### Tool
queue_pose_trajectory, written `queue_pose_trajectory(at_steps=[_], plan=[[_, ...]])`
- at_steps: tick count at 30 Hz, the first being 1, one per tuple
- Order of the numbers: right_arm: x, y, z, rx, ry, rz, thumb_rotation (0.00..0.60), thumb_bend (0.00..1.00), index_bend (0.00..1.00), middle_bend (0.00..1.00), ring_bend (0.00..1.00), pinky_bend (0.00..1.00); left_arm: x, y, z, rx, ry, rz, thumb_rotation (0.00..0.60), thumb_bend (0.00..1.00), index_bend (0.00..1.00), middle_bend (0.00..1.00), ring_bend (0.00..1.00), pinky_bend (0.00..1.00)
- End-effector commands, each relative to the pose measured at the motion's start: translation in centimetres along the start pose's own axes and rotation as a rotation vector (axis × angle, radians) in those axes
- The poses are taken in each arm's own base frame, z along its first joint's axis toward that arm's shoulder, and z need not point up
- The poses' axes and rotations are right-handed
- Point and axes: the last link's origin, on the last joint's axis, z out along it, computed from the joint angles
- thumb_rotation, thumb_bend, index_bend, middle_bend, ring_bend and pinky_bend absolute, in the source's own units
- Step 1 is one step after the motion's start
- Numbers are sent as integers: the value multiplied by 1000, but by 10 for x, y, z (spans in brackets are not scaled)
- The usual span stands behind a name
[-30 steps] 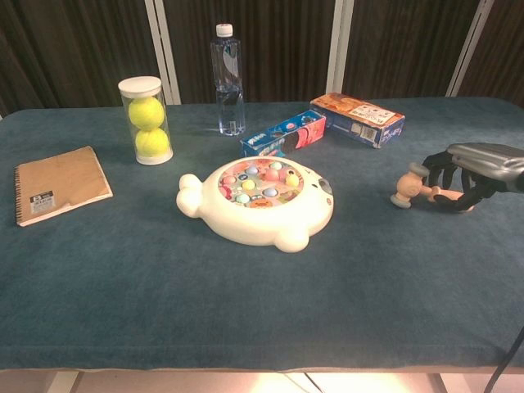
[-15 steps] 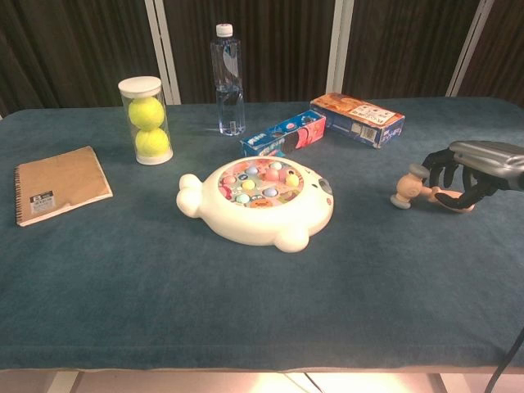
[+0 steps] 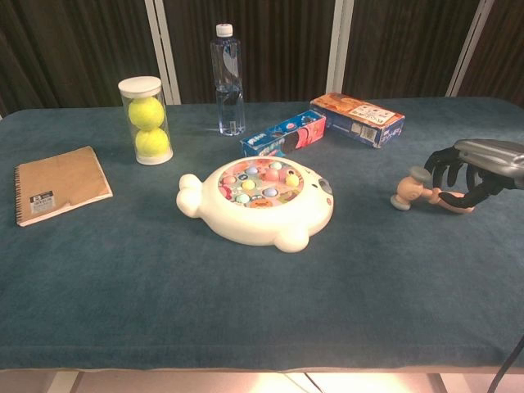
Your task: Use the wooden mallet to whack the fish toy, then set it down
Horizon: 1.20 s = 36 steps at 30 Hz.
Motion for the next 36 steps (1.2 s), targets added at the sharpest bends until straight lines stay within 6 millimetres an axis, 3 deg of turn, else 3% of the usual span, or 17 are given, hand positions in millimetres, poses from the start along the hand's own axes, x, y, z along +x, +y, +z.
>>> queue_pose_trajectory(at_steps=[1, 12, 17, 19, 23, 26, 29, 33, 36], plan=[[0, 1, -1, -1, 2, 3, 600, 378, 379, 402, 350, 489, 0, 0, 0, 0, 1, -1, 600, 78, 0, 0, 0, 78], [5, 4, -3, -6, 18, 17, 600, 348, 370, 396, 345, 488, 0, 0, -1, -1, 2, -1, 600, 78, 0, 0, 0, 78], [11, 9, -18, 1, 52, 24, 600, 306, 337, 370, 307, 467, 1, -1, -2, 0, 7, -2, 600, 78, 0, 0, 0, 78], [16, 13, -35, 9, 83, 49, 600, 286, 287, 335, 270, 429, 2, -1, -3, 1, 10, -4, 600, 78, 0, 0, 0, 78], [24, 24, -88, 31, 162, 53, 600, 260, 158, 194, 139, 284, 3, -2, -3, 3, 16, -2, 600, 78, 0, 0, 0, 78], [27, 31, -145, 2, 168, -33, 600, 246, 32, 37, 12, 130, 1, -1, -2, 3, 10, 5, 600, 78, 0, 0, 0, 78], [31, 27, -190, -33, 224, -80, 600, 239, 0, 0, 0, 78, -2, 1, 0, 1, 3, 16, 600, 78, 0, 0, 0, 78], [37, 24, -215, -67, 265, -105, 600, 239, 0, 0, 0, 70, -4, 5, 0, -13, 3, 28, 600, 78, 0, 0, 0, 78], [40, 24, -217, -77, 259, -81, 600, 238, 0, 0, 0, 70, -5, 6, -2, -17, 9, 35, 600, 78, 0, 0, 0, 78]])
